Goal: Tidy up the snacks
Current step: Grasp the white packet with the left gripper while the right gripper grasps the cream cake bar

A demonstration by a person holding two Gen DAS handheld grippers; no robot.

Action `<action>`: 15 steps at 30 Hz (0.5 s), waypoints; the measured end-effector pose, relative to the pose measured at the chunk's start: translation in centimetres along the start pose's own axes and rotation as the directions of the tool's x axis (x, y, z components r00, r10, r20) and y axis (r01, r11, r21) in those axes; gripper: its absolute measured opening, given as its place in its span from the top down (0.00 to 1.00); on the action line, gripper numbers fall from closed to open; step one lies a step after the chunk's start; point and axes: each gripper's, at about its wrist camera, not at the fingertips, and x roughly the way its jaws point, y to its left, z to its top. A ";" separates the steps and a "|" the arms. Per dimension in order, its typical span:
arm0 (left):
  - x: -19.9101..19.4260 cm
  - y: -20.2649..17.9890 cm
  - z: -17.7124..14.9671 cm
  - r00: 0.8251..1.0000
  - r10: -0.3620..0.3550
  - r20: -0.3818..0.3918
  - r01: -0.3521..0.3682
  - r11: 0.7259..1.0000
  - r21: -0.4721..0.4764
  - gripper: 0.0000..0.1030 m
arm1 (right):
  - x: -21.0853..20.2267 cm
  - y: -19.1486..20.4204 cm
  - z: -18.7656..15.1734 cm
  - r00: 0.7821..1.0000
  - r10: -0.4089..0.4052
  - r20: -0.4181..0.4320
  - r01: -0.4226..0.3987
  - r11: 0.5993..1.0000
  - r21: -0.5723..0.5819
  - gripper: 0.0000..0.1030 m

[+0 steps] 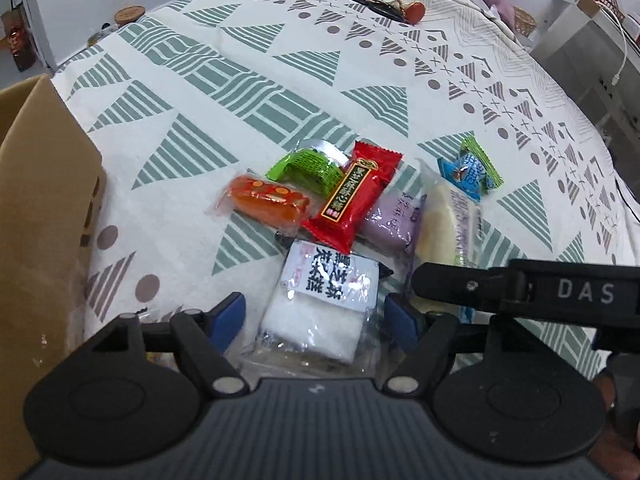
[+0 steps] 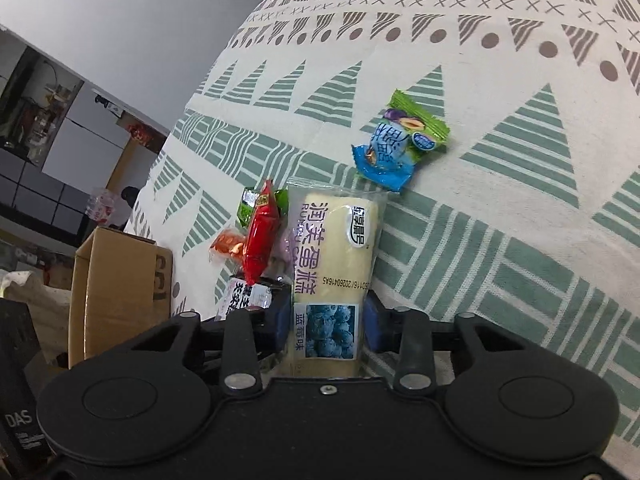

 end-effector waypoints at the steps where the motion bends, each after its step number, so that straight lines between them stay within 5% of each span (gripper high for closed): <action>1: 0.1 0.0 0.0 1.000 0.008 0.002 -0.008 1.000 -0.001 0.28 | 0.0 0.0 0.0 1.000 -0.002 0.001 0.002 1.000 -0.001 0.66; 5: 0.1 -0.2 0.0 0.999 0.043 0.005 -0.043 0.999 0.014 0.35 | -0.3 -0.3 -0.1 1.000 -0.012 0.007 0.012 1.000 -0.003 0.66; 7: -0.1 -0.2 0.0 0.998 0.062 0.008 -0.063 0.998 0.019 0.47 | -0.5 -0.3 -0.1 1.000 -0.027 0.011 0.027 1.000 -0.015 0.66; 12: -0.8 0.1 -0.1 0.998 0.057 0.013 -0.056 0.998 -0.003 0.53 | 0.1 1.0 -0.4 0.997 -0.074 0.015 0.075 0.992 -0.102 0.55; 15: -1.4 0.4 -0.3 0.999 0.049 0.012 -0.049 0.998 -0.027 0.54 | 0.4 1.9 -0.6 0.994 -0.109 0.019 0.111 0.982 -0.155 0.57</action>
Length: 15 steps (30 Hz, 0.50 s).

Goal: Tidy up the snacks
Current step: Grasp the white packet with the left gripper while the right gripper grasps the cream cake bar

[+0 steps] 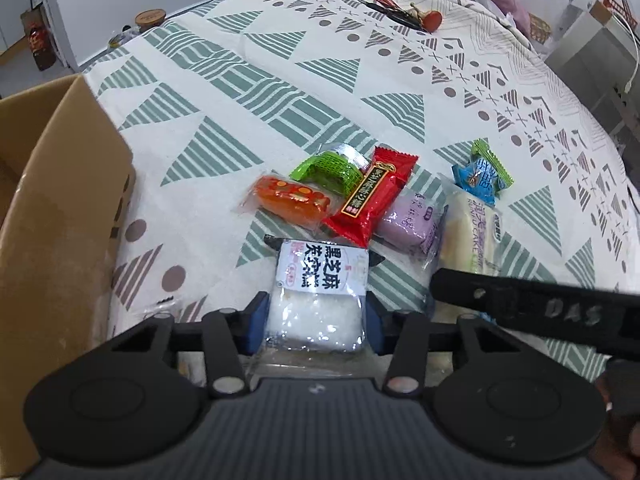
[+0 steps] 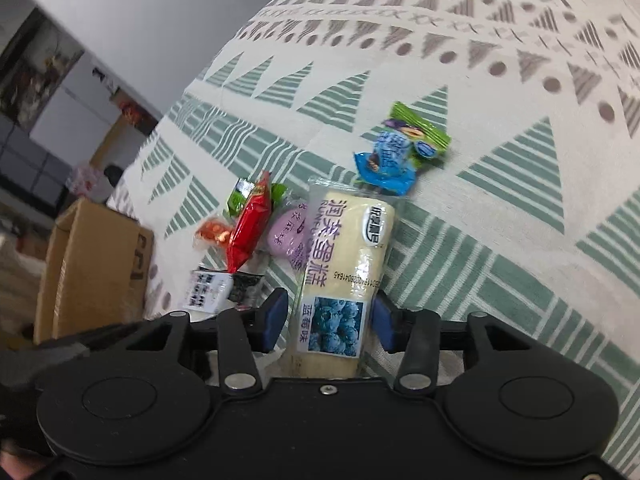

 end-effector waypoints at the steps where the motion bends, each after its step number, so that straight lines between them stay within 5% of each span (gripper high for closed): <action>1: -0.3 0.1 -0.1 1.000 0.001 0.002 -0.001 1.000 -0.003 0.54 | -0.1 0.1 0.0 1.000 -0.010 0.002 0.010 1.000 -0.005 0.59; 15: -4.9 1.7 -0.6 0.997 0.012 0.076 -0.009 0.999 -0.042 0.55 | -3.8 1.5 -0.6 0.993 0.068 0.093 -0.071 0.997 0.023 0.67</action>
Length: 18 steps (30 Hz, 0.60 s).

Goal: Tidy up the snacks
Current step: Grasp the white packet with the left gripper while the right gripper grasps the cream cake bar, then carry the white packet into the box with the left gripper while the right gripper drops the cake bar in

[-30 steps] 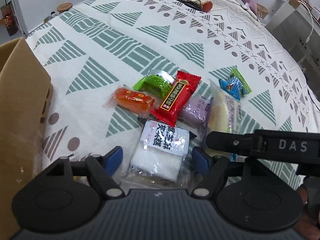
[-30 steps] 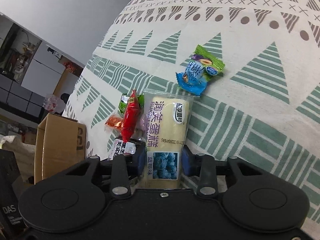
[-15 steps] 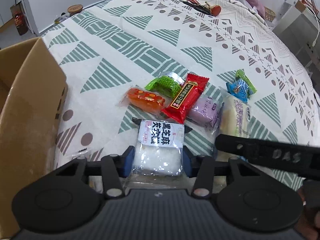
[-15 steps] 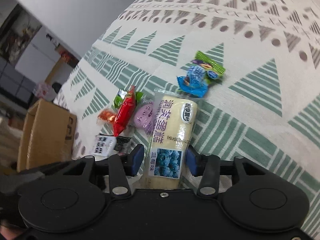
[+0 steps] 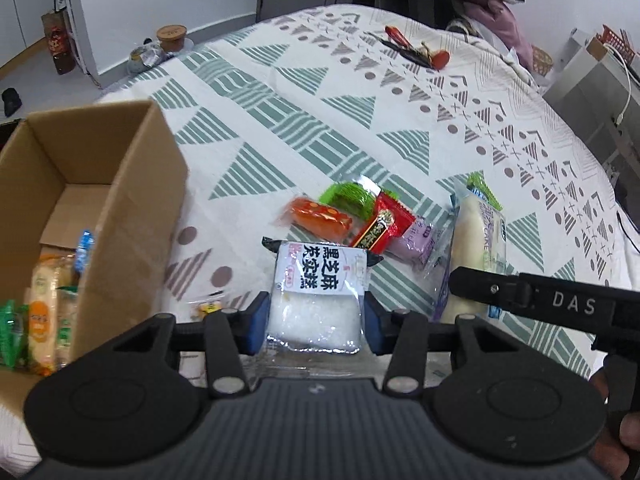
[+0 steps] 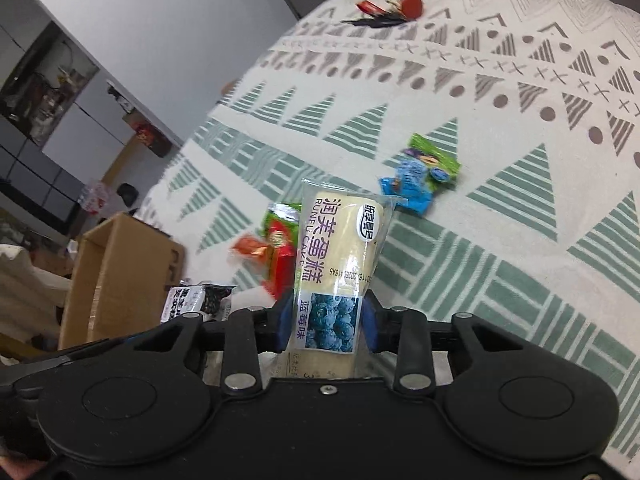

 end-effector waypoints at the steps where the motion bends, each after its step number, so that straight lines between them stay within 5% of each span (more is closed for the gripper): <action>1: -0.4 0.2 0.0 1.000 0.003 0.007 -0.003 1.000 -0.004 0.55 | -0.3 0.4 0.0 1.000 0.010 0.009 -0.010 1.000 -0.005 0.67; 18: -8.3 4.3 0.3 0.989 0.063 0.136 -0.050 0.994 -0.096 0.55 | -3.3 6.7 -0.8 0.989 0.114 0.099 -0.105 0.990 -0.091 0.67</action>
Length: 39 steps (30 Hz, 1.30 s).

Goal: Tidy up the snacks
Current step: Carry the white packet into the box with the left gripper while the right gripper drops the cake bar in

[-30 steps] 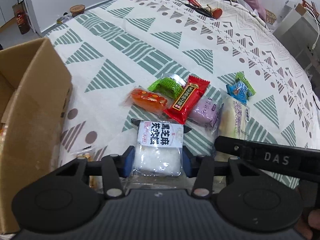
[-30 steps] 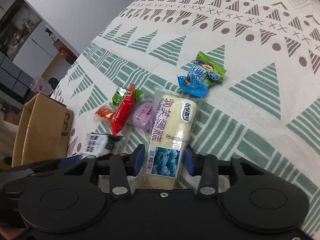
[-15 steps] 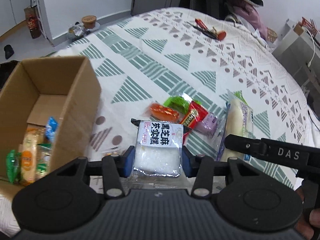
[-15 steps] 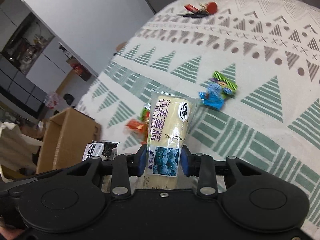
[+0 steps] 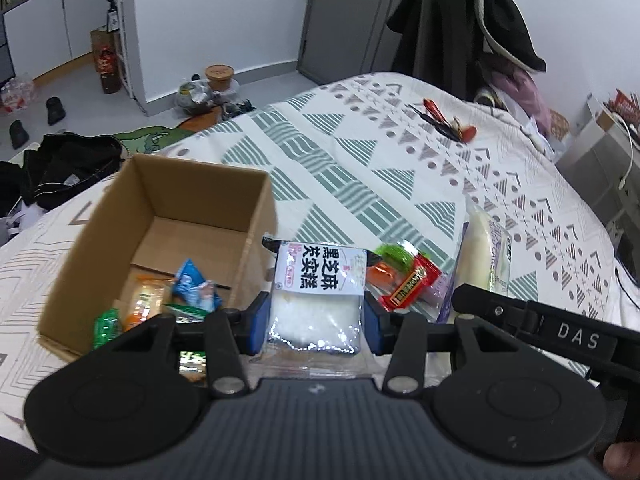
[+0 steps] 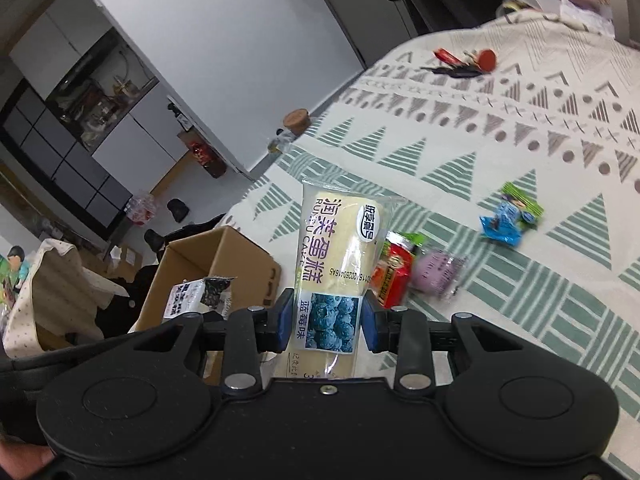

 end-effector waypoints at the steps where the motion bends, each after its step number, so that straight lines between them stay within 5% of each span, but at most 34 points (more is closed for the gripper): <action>1: -0.3 0.3 0.1 1.000 0.003 0.004 -0.003 1.000 -0.006 0.55 | -0.1 0.3 0.0 1.000 0.008 0.002 -0.008 1.000 -0.002 0.67; 18: -4.1 5.8 2.0 0.995 0.052 0.083 -0.045 0.995 -0.090 0.55 | 1.4 4.8 -0.4 0.997 0.079 0.018 -0.079 0.997 -0.001 0.67; 39: -0.5 12.4 3.9 0.996 0.065 0.059 -0.053 0.982 -0.182 0.55 | 7.1 9.0 -0.4 0.992 0.117 -0.037 -0.117 0.993 0.003 0.67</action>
